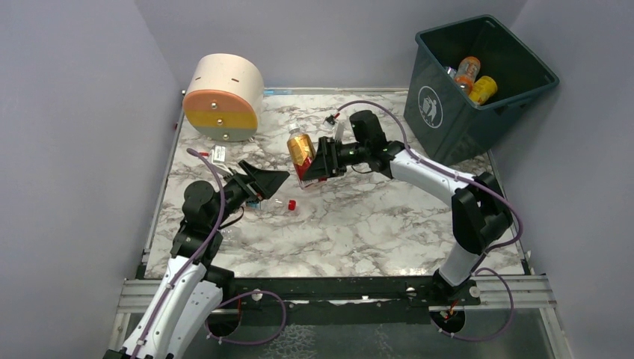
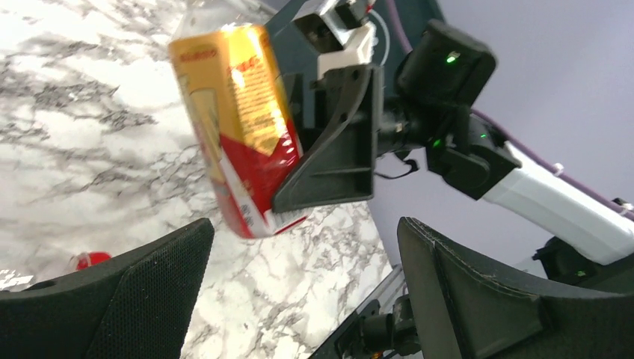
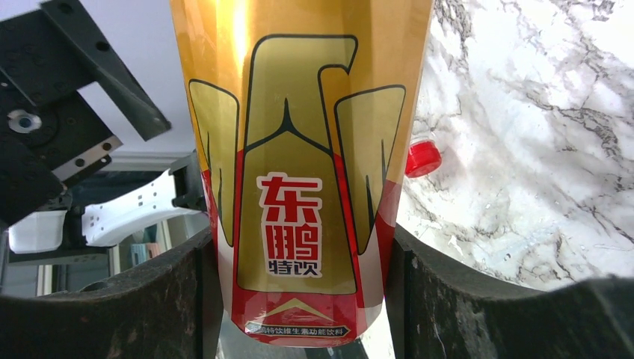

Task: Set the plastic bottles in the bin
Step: Pick up the plastic bottle at the center of the board.

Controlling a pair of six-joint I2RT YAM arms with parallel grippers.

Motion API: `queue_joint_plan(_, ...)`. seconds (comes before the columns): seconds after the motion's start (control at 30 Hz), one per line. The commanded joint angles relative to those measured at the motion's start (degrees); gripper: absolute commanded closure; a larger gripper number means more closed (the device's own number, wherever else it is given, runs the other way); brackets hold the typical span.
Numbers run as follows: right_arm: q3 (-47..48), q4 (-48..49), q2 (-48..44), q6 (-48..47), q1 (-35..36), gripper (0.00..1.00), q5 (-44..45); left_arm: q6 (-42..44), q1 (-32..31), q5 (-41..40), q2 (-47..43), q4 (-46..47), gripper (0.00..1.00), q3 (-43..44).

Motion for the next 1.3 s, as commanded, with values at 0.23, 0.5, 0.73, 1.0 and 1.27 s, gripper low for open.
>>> queue_joint_plan(0.23,7.85,-6.92,-3.45,-4.18,-2.47,0.37,4.77,2.83,-0.07,-2.07,0.53,-5.82,0.01,1.94)
queue_joint_plan(0.5,12.37,-10.50,-5.37,-5.91,-10.49,0.37,2.52,3.54,-0.06,-1.86,2.30,-4.91,0.01,2.15)
queue_joint_plan(0.73,19.46,-13.67,-5.56,-6.99,-18.67,0.37,-0.74,3.50,-0.06,-1.87,3.04,-4.18,0.01,1.57)
queue_joint_plan(1.0,26.46,-10.89,-5.29,-2.09,-26.06,0.37,-4.78,2.72,-0.12,-0.94,4.66,-2.24,0.01,0.59)
queue_joint_plan(1.27,36.34,-10.46,-2.92,1.20,-32.74,0.37,-6.86,2.62,-0.10,-0.14,5.66,-0.93,0.01,-0.14)
